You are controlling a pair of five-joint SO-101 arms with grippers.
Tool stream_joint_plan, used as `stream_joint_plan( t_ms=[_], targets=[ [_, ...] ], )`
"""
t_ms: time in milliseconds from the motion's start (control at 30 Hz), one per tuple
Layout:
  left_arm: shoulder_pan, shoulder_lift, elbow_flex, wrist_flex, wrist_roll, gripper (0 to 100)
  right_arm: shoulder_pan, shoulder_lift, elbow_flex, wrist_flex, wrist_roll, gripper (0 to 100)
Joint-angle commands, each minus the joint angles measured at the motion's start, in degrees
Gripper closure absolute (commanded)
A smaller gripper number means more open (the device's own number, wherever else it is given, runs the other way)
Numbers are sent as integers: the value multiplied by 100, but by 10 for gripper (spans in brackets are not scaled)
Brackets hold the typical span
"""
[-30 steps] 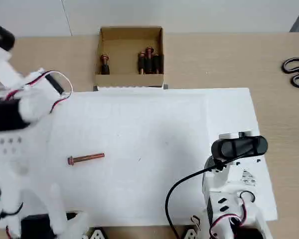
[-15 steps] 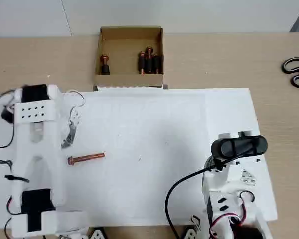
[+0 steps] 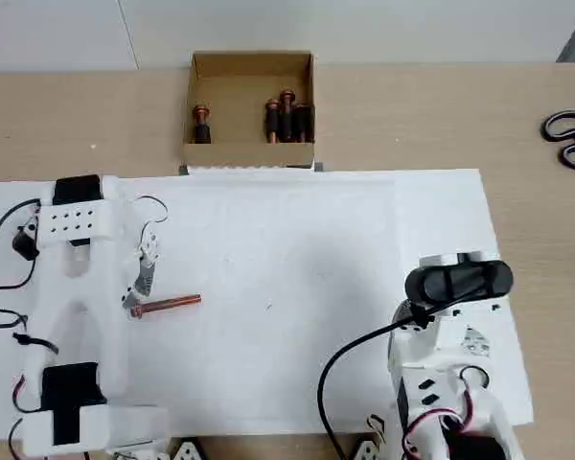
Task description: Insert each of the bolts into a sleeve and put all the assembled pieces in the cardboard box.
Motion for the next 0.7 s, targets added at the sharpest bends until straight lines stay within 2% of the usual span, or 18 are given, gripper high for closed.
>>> stream_joint_plan(
  t_ms=[0, 167, 367, 667],
  targets=[
    [0, 9, 84, -70, -88, 845, 66, -31, -35, -154, -79, 995],
    [0, 9, 409, -185, -176, 844, 66, -31, -35, -154, -79, 995],
    [0, 9, 927, -835, -176, 844, 66, -31, -35, -154, -79, 995],
    [0, 18, 998, -1345, -176, 844, 66, -31, -35, -154, -79, 995]
  ],
)
